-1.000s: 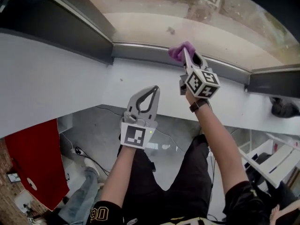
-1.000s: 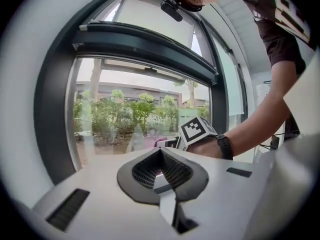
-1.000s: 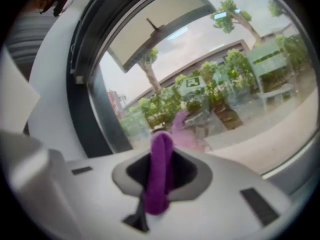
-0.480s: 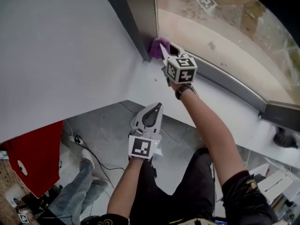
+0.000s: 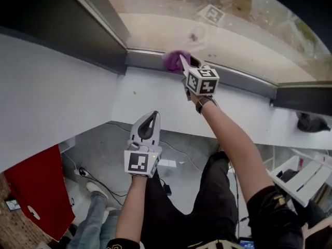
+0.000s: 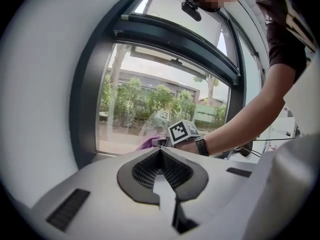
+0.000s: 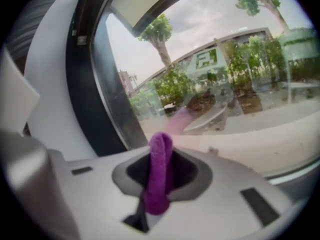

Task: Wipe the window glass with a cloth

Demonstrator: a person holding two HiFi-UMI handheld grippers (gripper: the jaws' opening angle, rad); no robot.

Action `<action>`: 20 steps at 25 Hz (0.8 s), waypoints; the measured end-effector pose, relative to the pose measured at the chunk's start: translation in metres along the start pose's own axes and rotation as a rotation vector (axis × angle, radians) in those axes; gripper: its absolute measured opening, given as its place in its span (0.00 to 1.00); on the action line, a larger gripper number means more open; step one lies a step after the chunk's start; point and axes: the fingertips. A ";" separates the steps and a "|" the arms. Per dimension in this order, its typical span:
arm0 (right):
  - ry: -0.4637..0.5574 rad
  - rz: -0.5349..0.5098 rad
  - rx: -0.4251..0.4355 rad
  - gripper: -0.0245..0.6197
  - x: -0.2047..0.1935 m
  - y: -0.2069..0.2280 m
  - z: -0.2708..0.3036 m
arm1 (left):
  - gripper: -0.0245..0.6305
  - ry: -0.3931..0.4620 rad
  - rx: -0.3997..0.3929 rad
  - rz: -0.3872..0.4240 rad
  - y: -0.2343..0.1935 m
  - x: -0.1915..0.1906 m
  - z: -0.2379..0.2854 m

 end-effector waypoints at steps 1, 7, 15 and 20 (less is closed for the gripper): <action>0.004 0.015 -0.020 0.15 -0.004 0.024 -0.018 | 0.06 -0.006 -0.030 0.014 0.018 0.000 0.013; 0.043 0.188 -0.200 0.15 -0.033 0.206 -0.150 | 0.06 -0.034 -0.189 0.080 0.152 -0.002 0.087; 0.191 0.467 -0.500 0.15 -0.048 0.385 -0.327 | 0.06 -0.023 -0.365 0.084 0.272 -0.005 0.132; 0.263 0.609 -0.390 0.15 -0.034 0.309 -0.384 | 0.06 -0.049 -0.355 -0.013 0.279 0.016 0.102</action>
Point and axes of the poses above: the fingertips, and each gripper's own axes: z forward along the fingers, y to its right, x out of its top, and after that the axes turned 7 degrees about -y, right-handed
